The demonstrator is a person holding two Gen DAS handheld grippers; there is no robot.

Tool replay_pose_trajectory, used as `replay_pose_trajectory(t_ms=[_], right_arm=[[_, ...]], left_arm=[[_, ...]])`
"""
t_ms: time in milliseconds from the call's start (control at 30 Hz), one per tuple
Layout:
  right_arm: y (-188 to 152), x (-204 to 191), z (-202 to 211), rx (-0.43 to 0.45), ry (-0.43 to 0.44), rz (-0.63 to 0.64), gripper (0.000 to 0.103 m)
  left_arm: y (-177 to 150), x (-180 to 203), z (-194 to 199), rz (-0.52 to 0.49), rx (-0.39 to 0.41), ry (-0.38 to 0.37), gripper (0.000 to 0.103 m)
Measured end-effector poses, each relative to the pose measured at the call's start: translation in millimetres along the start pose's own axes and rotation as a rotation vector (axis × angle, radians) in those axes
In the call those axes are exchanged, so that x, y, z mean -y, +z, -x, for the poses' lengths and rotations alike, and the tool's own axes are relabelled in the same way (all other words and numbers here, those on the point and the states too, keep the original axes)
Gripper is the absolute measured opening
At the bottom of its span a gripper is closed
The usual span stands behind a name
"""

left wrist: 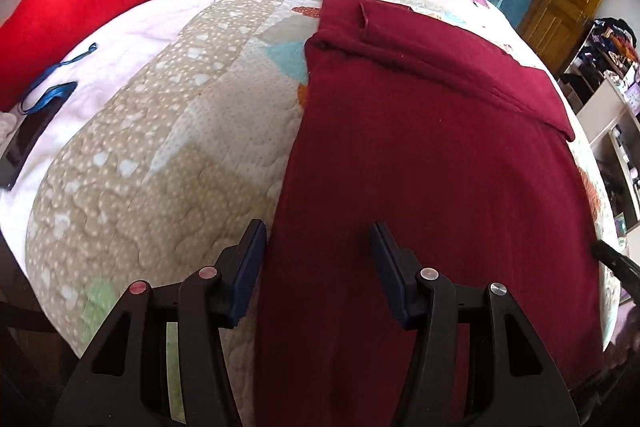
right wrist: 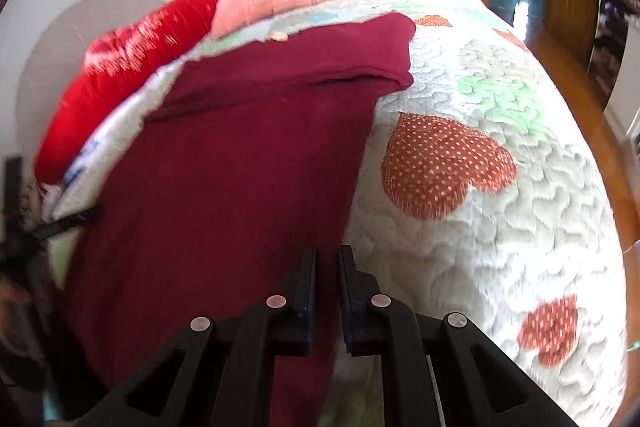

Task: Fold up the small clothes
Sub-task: 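Smooth the folded sweater strip with both tools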

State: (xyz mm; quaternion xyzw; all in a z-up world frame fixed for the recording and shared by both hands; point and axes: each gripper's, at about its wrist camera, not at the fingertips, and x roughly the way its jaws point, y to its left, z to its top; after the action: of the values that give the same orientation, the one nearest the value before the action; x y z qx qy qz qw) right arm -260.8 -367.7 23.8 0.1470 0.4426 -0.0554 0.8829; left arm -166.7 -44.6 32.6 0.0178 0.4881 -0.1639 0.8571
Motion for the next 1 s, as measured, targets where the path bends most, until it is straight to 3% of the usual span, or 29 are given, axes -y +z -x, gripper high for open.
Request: replay_pose_trajectory(t_ms=[67, 100, 133, 200, 300, 333, 367, 433, 500, 633, 767, 867, 967, 1000], right_arm=[[-6.9, 0.0, 11.1, -0.003, 0.009, -0.008, 0.014], [-11.5, -0.3, 15.9, -0.009, 0.033, -0.011, 0.027], [-16.9, -0.7, 19.3, -0.021, 0.063, -0.019, 0.047], [-28.5, -2.7, 21.3, -0.046, 0.102, -0.04, 0.057], [-47.8, -2.4, 23.6, -0.066, 0.147, -0.056, 0.057], [-53.6, -6.2, 22.9, -0.053, 0.153, -0.045, 0.053], [-56.3, -13.0, 19.6, -0.045, 0.145, -0.029, 0.046], [-60.2, -20.2, 17.5, -0.035, 0.098, 0.016, 0.018], [-60.8, -25.6, 22.9, -0.012, 0.068, 0.052, 0.009], [-57.2, -21.5, 32.2, 0.003, 0.011, 0.083, 0.008], [-60.3, -15.6, 17.3, -0.032, 0.005, 0.07, 0.008], [-58.6, -10.6, 28.9, -0.029, 0.041, 0.06, 0.008], [-59.3, -3.7, 39.3, -0.024, 0.08, 0.039, 0.022], [-61.2, -1.9, 40.8, -0.026, 0.096, 0.03, 0.037]], left_arm=[[-3.9, -0.8, 1.5, 0.004, 0.006, 0.005, 0.054], [-5.1, -2.1, 2.0, 0.005, 0.007, 0.008, 0.054], [-6.4, -1.8, 2.6, 0.006, 0.008, 0.01, 0.054], [-8.9, -0.8, 4.3, 0.003, 0.008, 0.016, 0.054], [-11.7, 0.4, 6.0, 0.003, 0.007, 0.02, 0.054], [-12.2, 0.7, 6.0, 0.006, 0.007, 0.02, 0.054], [-12.7, 0.8, 6.0, 0.01, 0.006, 0.021, 0.054], [-13.7, 1.2, 7.4, 0.013, 0.004, 0.022, 0.054], [-15.9, 1.2, 9.9, 0.006, -0.001, 0.021, 0.054], [-21.7, -1.7, 12.7, 0.014, -0.003, 0.013, 0.054], [-25.0, -3.8, 13.6, 0.029, -0.006, 0.006, 0.054], [-26.0, -3.6, 14.8, 0.025, -0.013, 0.005, 0.054], [-29.5, -3.9, 16.3, 0.031, -0.012, 0.003, 0.054], [-30.8, -4.0, 16.9, 0.031, -0.013, 0.002, 0.054]])
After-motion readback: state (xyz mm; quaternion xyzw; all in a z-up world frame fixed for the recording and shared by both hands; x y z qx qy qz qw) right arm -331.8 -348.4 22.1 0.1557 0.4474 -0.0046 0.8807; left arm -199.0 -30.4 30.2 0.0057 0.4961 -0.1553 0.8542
